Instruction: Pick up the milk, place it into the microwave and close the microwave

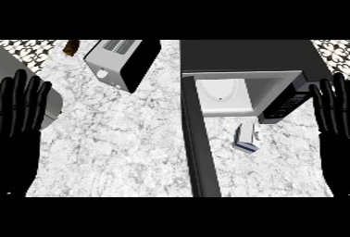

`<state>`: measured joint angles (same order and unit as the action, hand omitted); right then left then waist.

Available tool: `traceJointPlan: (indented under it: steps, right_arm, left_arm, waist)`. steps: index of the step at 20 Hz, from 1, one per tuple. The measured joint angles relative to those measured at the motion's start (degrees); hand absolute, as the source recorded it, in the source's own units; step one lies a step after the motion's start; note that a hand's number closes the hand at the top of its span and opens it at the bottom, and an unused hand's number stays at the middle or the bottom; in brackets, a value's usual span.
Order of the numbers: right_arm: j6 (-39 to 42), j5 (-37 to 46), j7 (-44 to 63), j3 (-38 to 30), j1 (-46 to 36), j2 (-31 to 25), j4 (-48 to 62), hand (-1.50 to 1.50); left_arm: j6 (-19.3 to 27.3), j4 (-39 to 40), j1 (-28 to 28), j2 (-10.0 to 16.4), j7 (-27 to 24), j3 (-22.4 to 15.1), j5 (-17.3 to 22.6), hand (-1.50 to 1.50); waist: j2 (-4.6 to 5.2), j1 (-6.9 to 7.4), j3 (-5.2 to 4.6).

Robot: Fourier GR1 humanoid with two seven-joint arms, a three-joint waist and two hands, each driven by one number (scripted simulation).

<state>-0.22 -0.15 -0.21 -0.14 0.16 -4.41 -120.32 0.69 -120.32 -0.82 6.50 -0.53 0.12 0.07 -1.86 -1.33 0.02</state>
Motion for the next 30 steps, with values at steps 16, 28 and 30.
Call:
traceJointPlan:
  steps: [16, 28, 30]
  right_arm:
    - [2.01, 2.96, -1.01, 7.21, 15.13, 2.21, -9.74, -1.5]
    - [-1.34, 12.61, -6.62, 12.65, 22.53, 3.8, -9.0, -1.5]
    - [-1.8, 13.23, -7.43, 12.58, 22.31, 3.98, -7.32, -1.5]
  left_arm:
    - [22.13, -10.15, 24.74, -5.25, -4.5, -28.58, -10.65, -1.5]
    - [22.57, -16.18, 46.29, 3.72, -21.73, -34.81, -5.11, -1.5]
    - [22.15, -16.72, 50.09, 5.7, -25.28, -35.28, -3.89, -1.5]
  waist:
    - [1.54, 1.53, -0.03]
    - [1.53, 2.06, -0.06]
    - [1.51, 2.24, -0.06]
